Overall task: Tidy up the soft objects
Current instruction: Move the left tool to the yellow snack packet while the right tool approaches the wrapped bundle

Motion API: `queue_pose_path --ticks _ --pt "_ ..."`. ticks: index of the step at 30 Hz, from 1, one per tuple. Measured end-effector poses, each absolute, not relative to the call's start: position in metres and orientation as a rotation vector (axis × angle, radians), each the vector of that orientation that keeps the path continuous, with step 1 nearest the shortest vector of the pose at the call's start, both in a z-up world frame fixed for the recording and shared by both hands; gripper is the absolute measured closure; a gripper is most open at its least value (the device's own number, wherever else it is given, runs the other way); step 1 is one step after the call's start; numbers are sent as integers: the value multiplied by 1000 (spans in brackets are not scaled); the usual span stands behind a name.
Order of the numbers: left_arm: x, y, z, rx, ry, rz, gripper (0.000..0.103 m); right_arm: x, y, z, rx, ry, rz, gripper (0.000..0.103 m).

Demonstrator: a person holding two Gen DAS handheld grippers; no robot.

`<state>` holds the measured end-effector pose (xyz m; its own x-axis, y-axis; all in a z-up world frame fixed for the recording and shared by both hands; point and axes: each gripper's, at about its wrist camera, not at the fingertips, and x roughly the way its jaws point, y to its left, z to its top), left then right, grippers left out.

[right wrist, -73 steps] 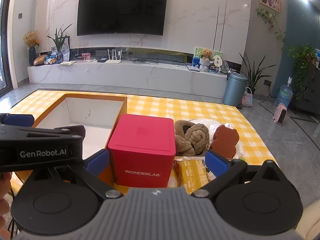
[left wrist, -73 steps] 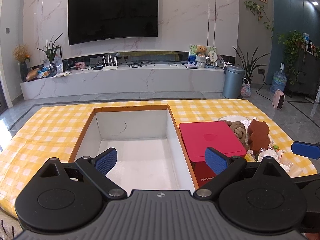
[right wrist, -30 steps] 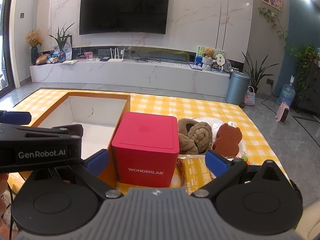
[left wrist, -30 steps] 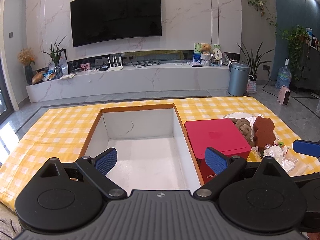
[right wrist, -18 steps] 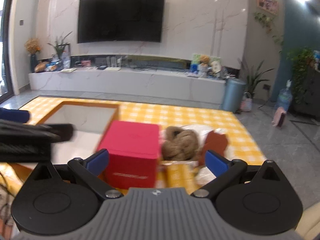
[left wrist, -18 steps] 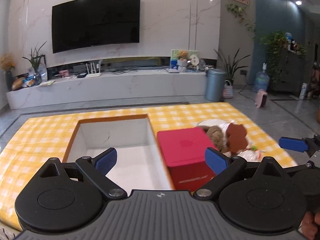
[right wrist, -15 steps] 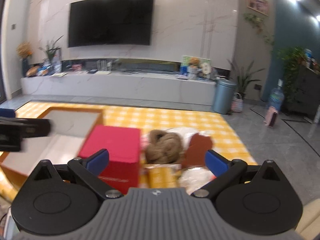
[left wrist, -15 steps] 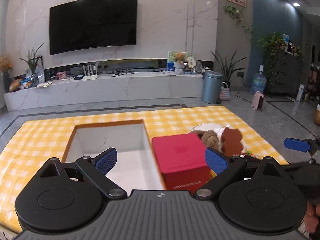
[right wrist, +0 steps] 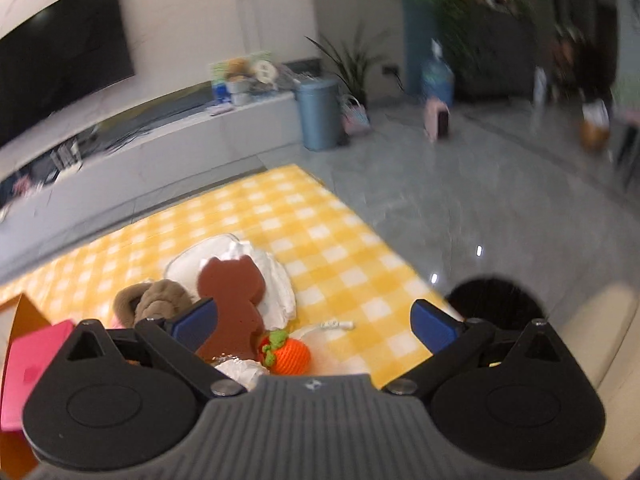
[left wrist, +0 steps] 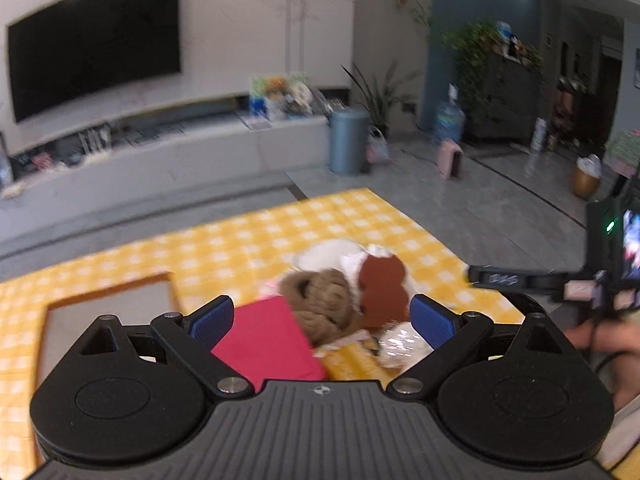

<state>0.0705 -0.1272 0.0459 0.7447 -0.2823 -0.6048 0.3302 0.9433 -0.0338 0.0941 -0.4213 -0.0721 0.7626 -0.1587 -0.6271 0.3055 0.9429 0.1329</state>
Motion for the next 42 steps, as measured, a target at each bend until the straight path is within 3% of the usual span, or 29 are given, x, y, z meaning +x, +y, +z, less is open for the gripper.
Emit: queue_pose_path --ticks 7,20,24,42 --pt "102 -174 0 123 873 -439 0 110 -435 -126 278 742 -216 3" --pt "125 -219 -71 187 1181 -314 0 100 -465 -134 344 728 -276 3" --pt "139 -215 -91 69 1203 -196 0 98 -464 -132 344 721 -271 3" --pt "170 -218 -150 26 1309 -21 0 102 -460 -138 323 749 -252 3"
